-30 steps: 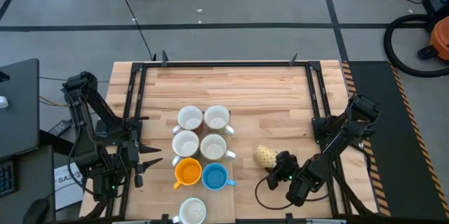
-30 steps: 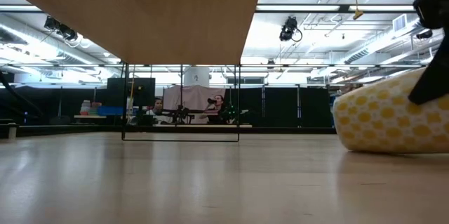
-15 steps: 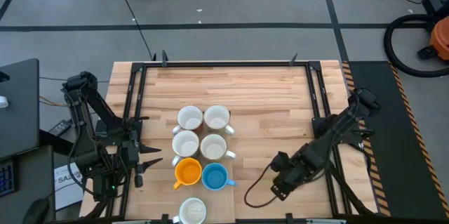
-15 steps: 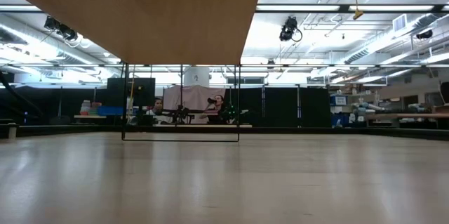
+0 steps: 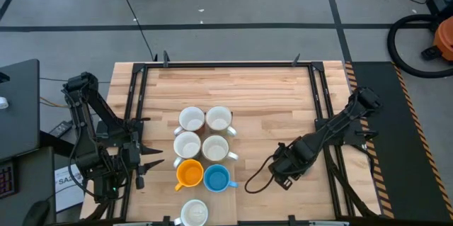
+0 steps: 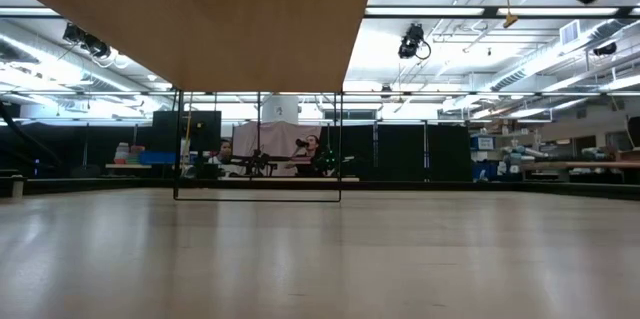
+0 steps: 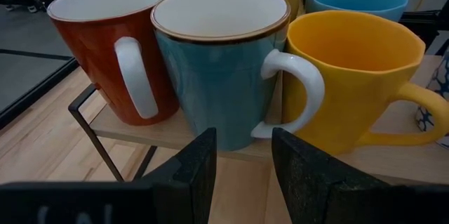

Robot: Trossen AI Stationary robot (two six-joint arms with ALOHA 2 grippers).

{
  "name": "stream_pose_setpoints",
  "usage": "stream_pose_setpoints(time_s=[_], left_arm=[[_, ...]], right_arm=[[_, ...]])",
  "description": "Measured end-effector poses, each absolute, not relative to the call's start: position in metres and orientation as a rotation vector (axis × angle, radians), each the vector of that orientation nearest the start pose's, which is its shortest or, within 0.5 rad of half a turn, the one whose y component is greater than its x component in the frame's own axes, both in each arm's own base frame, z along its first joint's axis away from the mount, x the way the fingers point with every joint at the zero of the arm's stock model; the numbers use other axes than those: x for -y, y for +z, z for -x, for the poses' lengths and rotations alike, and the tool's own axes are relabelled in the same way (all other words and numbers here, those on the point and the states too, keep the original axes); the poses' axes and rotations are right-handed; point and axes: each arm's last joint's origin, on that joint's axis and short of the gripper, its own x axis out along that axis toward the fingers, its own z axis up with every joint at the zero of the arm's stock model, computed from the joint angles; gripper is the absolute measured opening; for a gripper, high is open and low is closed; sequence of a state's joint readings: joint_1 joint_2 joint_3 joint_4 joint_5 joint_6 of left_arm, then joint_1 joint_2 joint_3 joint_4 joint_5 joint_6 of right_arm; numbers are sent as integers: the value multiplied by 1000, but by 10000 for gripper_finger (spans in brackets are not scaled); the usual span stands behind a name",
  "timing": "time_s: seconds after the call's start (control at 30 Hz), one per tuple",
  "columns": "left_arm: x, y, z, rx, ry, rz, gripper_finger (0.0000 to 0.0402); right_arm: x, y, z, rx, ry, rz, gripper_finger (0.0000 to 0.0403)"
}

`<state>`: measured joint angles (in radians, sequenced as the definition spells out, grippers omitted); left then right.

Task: Place coffee mugs
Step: Put the yellow mug on the shelf aligned with the blue mug

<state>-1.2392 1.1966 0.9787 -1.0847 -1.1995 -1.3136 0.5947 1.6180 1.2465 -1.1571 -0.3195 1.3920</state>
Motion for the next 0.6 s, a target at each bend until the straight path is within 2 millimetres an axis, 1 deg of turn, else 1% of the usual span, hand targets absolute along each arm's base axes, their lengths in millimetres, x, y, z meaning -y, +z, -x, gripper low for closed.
stream_pose_setpoints(time_s=[0.27, 0.47, 0.6], left_arm=[[177, 279, -89, -352, 232, 70, 144], [177, 279, -89, -353, 231, 70, 144], [177, 279, -89, -353, 231, 70, 144]], right_arm=[[-161, 224, -230, -1726, -614, -901, 39], [-158, 220, -232, -1722, -646, -958, 39], [-156, 217, -237, -1695, -637, -1006, 40]])
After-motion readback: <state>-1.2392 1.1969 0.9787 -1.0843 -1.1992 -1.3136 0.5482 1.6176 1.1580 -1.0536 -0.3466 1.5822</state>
